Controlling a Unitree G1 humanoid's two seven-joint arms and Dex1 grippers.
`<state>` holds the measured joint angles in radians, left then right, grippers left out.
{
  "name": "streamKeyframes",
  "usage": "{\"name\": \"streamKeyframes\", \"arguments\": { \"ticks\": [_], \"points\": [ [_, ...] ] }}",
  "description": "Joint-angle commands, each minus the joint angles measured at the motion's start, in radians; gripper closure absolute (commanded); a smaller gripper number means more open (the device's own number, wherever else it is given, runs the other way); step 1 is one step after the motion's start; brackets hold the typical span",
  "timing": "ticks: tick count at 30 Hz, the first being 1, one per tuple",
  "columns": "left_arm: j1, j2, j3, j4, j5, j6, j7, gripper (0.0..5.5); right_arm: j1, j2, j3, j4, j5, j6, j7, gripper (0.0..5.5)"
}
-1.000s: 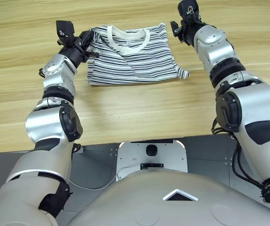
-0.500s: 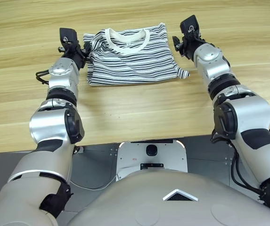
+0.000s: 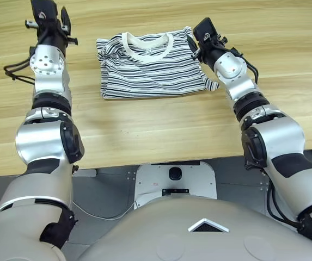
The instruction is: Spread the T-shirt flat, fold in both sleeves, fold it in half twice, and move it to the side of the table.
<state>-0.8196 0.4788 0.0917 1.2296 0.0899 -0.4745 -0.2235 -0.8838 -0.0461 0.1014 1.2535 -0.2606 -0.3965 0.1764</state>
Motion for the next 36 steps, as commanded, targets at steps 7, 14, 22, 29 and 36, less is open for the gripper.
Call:
{"name": "streamKeyframes", "arguments": {
  "ticks": [7, 14, 22, 29, 36],
  "points": [
    [0.342, -0.065, -0.285, -0.322, 0.047, -0.168, -0.571, 3.46, 0.146, 0.061, 0.194, -0.200, -0.108, -0.116, 0.038, 3.36],
    [0.371, 0.033, -0.346, -0.291, 0.232, -0.091, -0.368, 3.46, 0.339, 0.035, 0.223, -0.546, -0.072, -0.083, 0.100, 3.36],
    [0.669, 0.128, -0.267, -0.929, -0.150, -0.049, -0.612, 3.46, 0.424, -0.003, 0.236, -0.693, -0.090, -0.007, 0.074, 3.36],
    [0.625, 0.262, -0.112, -1.033, -0.161, 0.070, -0.551, 3.46, 0.465, -0.022, 0.218, -0.760, -0.076, 0.019, 0.040, 3.36],
    [0.375, 0.271, -0.232, -0.577, 0.161, -0.092, -0.404, 3.46, 0.492, -0.033, 0.224, -0.789, -0.080, 0.029, 0.029, 3.36]
  ]
}}
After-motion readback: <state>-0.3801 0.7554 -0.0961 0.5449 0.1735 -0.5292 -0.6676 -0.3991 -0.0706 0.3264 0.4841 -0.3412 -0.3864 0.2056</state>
